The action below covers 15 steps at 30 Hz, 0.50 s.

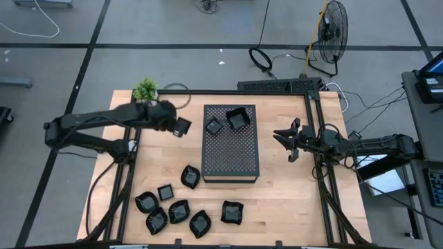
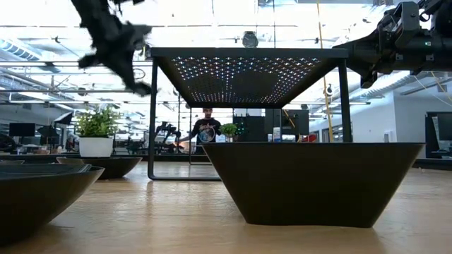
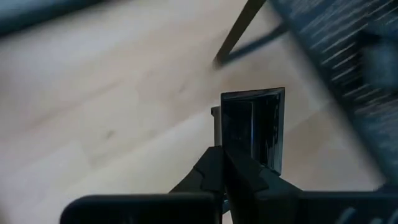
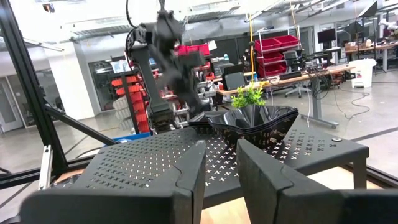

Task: Pick & Place Mini shaped plates
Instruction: Stack the black square plate on top of the black square plates on the shelf

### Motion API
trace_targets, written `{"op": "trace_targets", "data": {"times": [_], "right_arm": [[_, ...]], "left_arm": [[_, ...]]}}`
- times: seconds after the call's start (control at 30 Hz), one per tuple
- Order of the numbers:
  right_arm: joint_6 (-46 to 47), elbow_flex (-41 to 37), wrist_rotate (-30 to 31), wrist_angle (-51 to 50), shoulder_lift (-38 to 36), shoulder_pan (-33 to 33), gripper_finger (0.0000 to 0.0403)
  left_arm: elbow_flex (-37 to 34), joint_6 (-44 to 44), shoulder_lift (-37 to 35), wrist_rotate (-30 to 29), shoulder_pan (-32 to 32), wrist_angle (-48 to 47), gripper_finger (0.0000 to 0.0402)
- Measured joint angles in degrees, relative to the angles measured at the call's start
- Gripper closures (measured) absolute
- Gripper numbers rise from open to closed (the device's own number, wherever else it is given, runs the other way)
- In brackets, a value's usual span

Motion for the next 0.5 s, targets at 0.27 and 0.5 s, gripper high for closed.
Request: {"op": "trace_targets", "data": {"times": [0.27, 0.5], "right_arm": [[-0.15, 0.0, 0.0, 0.02, 0.0, 0.02, 0.0326], [-0.04, 0.0, 0.0, 0.0, 0.01, 0.02, 0.0326]], "left_arm": [[12.01, 4.05, -0.11, 1.79, -0.05, 4.18, 0.0398], [20.47, 10.46, 9.46, 8.32, -0.03, 5.61, 0.0398]]}}
